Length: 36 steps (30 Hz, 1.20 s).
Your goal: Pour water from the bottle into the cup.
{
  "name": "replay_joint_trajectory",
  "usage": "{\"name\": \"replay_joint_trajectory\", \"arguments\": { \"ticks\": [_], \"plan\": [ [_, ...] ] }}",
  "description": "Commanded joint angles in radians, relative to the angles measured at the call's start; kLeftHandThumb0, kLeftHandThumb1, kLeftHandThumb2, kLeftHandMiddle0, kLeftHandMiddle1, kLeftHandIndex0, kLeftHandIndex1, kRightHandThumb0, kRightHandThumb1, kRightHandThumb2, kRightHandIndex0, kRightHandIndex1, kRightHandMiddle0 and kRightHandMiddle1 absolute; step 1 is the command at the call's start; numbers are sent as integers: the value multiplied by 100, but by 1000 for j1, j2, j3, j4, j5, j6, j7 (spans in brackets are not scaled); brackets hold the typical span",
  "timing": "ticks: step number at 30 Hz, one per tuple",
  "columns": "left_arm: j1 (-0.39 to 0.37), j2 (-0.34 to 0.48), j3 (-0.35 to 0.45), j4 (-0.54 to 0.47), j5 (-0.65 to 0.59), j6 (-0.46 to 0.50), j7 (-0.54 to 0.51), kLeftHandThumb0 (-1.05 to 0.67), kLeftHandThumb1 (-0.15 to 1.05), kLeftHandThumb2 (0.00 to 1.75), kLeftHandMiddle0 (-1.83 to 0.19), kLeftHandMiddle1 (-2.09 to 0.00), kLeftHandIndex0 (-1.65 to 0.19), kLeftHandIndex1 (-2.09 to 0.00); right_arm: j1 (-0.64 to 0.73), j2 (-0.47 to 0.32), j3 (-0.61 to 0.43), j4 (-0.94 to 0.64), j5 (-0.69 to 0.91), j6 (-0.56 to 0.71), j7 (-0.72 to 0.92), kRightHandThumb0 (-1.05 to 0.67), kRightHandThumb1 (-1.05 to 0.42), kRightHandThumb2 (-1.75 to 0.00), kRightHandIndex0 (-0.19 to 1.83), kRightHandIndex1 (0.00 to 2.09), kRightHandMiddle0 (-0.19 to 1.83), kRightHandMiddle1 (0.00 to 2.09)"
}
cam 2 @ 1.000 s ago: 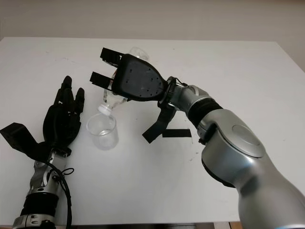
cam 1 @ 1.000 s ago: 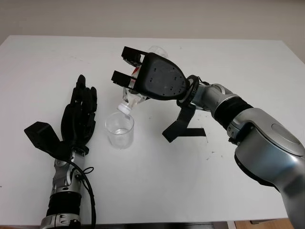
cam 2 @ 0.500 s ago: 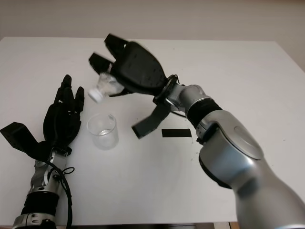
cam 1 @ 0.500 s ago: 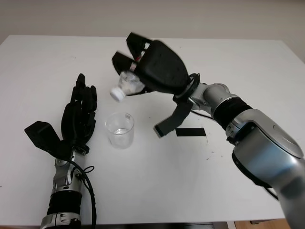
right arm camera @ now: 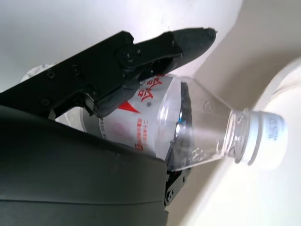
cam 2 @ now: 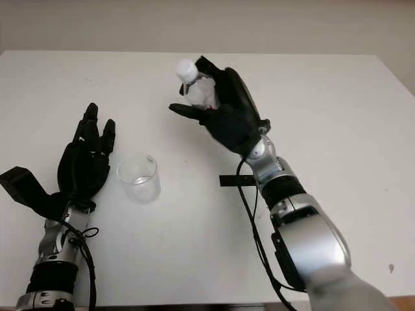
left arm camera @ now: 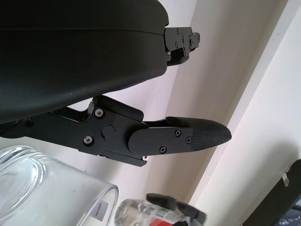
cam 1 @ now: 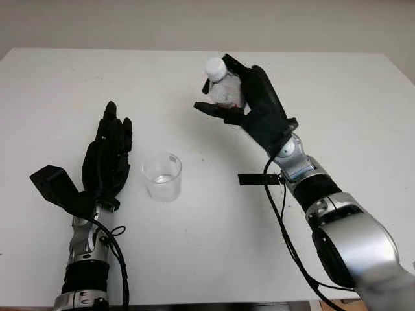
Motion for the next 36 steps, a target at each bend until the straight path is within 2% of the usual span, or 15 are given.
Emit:
{"name": "replay_joint_trajectory", "arguments": {
  "ticks": [1, 9, 13, 17, 36],
  "plan": [
    [9, 7, 4, -15, -4, 9, -7, -70, 105, 40, 10, -5, 10, -5, 51, 9, -59, -117, 70, 92, 48, -38, -105, -34, 136, 209, 114, 209],
    [18, 9, 0, -33, 0, 24, -7, -70, 105, 40, 9, -6, 9, -5, 255, -13, -188, -623, 235, 478, 132, -36, -105, -36, 145, 209, 107, 209],
    [20, 6, 0, -40, -3, 32, -8, -70, 105, 39, 9, -6, 10, -5, 304, -22, -242, -810, 307, 640, 153, -36, -105, -39, 150, 209, 108, 209],
    [23, 8, 1, -49, -6, 43, -11, -69, 105, 39, 8, -6, 9, -5, 341, -9, -282, -974, 347, 801, 105, -35, -105, -39, 154, 209, 113, 209],
    [39, 18, 7, -97, -14, 87, -8, -69, 105, 39, 10, -5, 9, -5, 387, 33, -243, -886, 290, 821, 110, -38, -105, -39, 157, 209, 122, 209]
  ]
}}
